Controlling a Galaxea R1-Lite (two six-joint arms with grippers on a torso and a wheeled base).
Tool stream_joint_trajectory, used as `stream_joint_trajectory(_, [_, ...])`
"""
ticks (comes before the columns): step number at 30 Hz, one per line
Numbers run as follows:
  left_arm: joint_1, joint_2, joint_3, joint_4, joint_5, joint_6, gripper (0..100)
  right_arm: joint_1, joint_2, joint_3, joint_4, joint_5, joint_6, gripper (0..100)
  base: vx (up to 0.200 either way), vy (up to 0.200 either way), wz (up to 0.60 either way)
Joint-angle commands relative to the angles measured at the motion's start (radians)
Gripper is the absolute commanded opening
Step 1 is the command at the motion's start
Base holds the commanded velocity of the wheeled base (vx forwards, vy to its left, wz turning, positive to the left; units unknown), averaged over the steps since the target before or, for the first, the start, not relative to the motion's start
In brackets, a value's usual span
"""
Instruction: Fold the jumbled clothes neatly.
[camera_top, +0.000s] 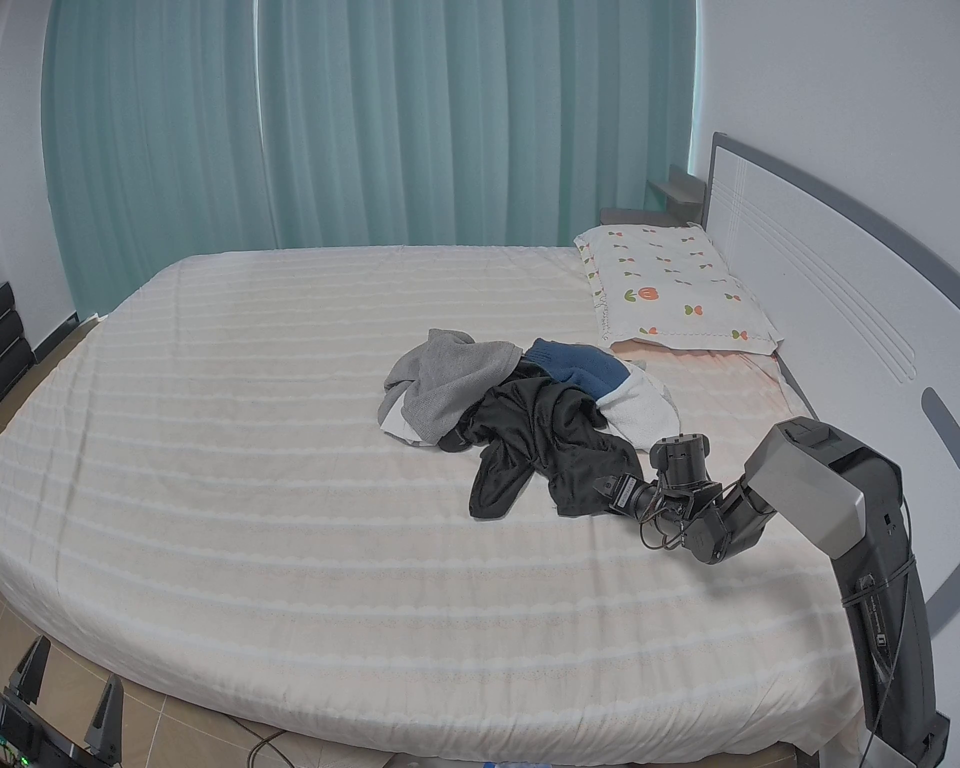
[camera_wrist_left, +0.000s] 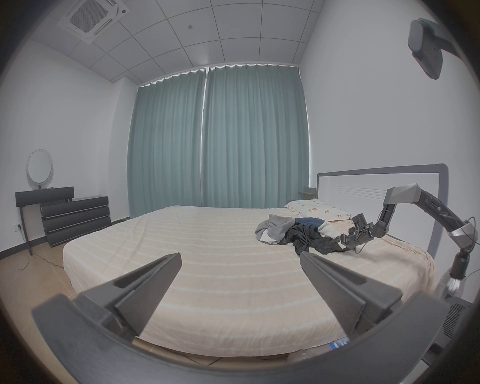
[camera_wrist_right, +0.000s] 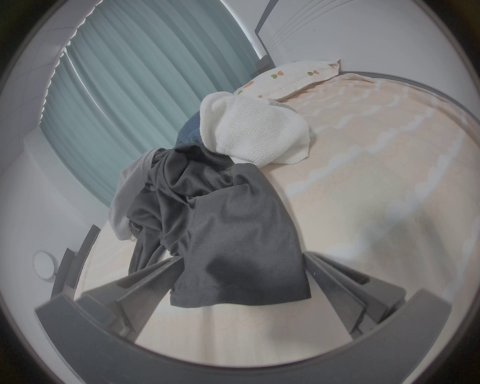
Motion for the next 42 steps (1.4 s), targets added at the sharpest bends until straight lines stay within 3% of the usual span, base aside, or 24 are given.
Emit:
stream_joint_trajectory(1, [0.000,-0.013,0.018,0.000,0.000,-0.001,100,-0.017,0.037,-0.029,-0.007,0.003,0.001,100,0.000,0.000,0.00])
stream_joint_trajectory(12, [0.000,-0.013,0.018,0.000,0.000,-0.001,100,-0.009,0.050,-0.049,-0.013,0.003,0.011,100,0.000,0.000,0.00])
stream_joint_trajectory(13, [0.000,-0.013,0.018,0.000,0.000,-0.001,100,-0.009,0.050,-0.049,-0.013,0.003,0.011,0,0.000,0.000,0.00])
stream_joint_trajectory(25, [0.000,-0.013,0.018,0.000,0.000,-0.001,100,-0.003,0.064,-0.067,-0.015,0.003,0.012,0,0.000,0.000,0.00])
stream_joint_trajectory(29, [0.000,-0.013,0.018,0.000,0.000,-0.001,100,0.003,0.018,-0.006,-0.099,0.006,0.047,0,0.000,0.000,0.00])
stream_joint_trajectory(33, [0.000,-0.013,0.018,0.000,0.001,-0.001,100,0.023,-0.069,0.123,-0.186,0.029,0.118,0,0.000,0.000,0.00])
stream_joint_trajectory(36, [0.000,-0.013,0.018,0.000,0.000,-0.001,100,0.039,-0.161,0.296,-0.312,0.095,0.182,0,0.000,0.000,0.00])
stream_joint_trajectory(42, [0.000,-0.013,0.018,0.000,0.000,-0.001,100,0.060,-0.347,0.537,-0.505,0.191,0.204,0,0.000,0.000,0.00])
